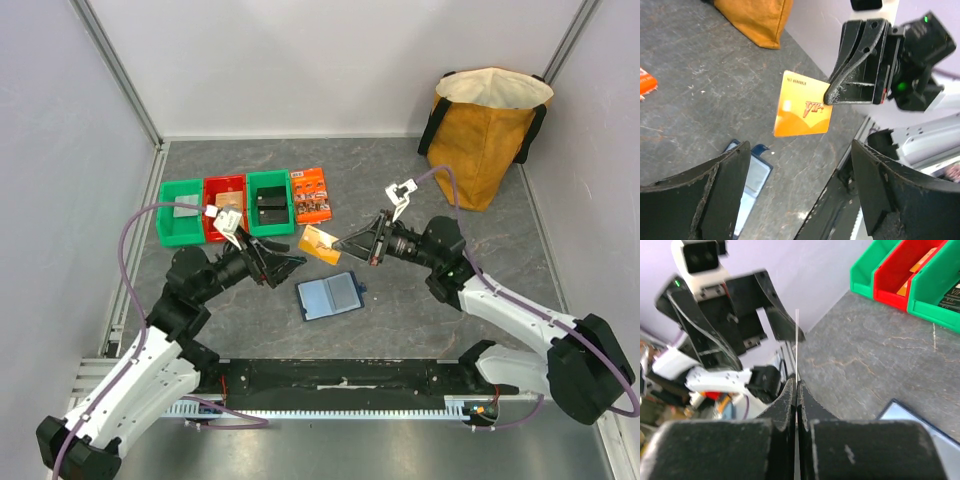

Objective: Take the credit cards out of the card holder
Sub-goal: Place the credit card in the storage box.

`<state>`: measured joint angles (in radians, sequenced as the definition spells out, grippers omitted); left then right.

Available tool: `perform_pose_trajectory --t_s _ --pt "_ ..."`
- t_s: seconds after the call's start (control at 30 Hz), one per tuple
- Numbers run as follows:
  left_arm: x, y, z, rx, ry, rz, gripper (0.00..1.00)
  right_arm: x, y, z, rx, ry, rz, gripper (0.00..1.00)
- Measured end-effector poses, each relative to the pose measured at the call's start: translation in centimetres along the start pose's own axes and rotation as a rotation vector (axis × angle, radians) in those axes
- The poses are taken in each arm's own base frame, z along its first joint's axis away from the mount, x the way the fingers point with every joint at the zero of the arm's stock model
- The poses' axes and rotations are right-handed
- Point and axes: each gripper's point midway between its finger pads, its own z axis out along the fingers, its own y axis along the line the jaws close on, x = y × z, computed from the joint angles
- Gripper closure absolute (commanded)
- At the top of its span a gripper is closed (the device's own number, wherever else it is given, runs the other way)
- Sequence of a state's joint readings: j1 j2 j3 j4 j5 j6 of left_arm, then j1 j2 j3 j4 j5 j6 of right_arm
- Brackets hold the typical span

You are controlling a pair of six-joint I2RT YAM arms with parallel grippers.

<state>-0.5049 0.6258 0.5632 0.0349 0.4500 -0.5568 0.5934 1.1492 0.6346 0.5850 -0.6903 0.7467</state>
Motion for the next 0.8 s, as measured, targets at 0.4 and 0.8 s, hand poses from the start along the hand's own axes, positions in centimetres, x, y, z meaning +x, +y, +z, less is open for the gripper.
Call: perform_pose_trajectory --t_s 0.4,0.8 --pt "0.5 0.6 1.8 0.031 -0.142 -0.308 0.24 -1.8 2.5 1.6 -0.010 -0.281 0.213 1.00" --pt "-0.8 -1.8 2.8 0.115 -0.224 -0.381 0.63 -1.0 2.1 2.6 0.009 -0.325 0.275 1.00"
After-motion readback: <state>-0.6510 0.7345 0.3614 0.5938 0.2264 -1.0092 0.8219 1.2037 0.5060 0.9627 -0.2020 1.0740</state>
